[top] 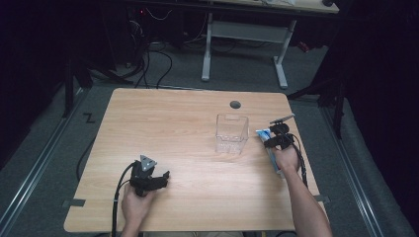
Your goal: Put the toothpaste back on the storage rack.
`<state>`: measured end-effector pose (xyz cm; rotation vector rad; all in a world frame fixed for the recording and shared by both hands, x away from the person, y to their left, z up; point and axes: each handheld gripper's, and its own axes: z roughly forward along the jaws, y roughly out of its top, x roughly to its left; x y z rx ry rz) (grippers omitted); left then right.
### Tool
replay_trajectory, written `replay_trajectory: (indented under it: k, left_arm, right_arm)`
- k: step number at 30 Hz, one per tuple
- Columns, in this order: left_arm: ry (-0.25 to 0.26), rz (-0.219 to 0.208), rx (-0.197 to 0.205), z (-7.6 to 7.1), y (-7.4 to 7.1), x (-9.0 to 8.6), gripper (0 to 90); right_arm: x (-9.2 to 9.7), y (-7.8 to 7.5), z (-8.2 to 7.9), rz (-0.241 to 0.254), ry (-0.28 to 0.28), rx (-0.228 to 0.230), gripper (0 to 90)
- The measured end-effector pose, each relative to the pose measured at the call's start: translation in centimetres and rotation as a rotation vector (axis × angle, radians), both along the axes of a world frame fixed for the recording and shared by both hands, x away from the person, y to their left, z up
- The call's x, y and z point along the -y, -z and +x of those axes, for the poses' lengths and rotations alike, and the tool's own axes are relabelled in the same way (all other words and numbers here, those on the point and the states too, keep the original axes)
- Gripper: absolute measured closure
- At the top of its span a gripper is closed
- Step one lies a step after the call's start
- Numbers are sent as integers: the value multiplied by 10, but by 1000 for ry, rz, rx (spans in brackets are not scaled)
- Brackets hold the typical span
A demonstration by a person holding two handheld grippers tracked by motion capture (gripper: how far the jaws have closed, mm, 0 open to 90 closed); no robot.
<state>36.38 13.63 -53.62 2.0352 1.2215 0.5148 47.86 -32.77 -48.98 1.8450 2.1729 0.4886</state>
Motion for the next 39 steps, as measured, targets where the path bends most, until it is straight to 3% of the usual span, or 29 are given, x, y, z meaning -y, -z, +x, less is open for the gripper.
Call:
replay_trajectory:
  k: [6,15,27,30,35,39]
  left_arm:
    - [0,0,0,0,0,0,222]
    - [-1,0,1,0,0,0,222]
    - [-4,0,0,0,0,1,216]
    - [-29,5,-7,1,0,1,149]
    - [-96,8,-11,-1,1,4,142]
    - [-106,4,-9,-2,0,3,162]
  right_arm:
    - [4,-5,-4,33,-9,6,714]
    - [14,-26,-23,120,-57,71,717]
    - [24,-45,-43,164,-93,126,724]
    - [26,-47,-47,168,-93,128,724]
    - [28,-50,-52,173,-93,136,724]
    - [29,-52,-55,176,-97,147,724]
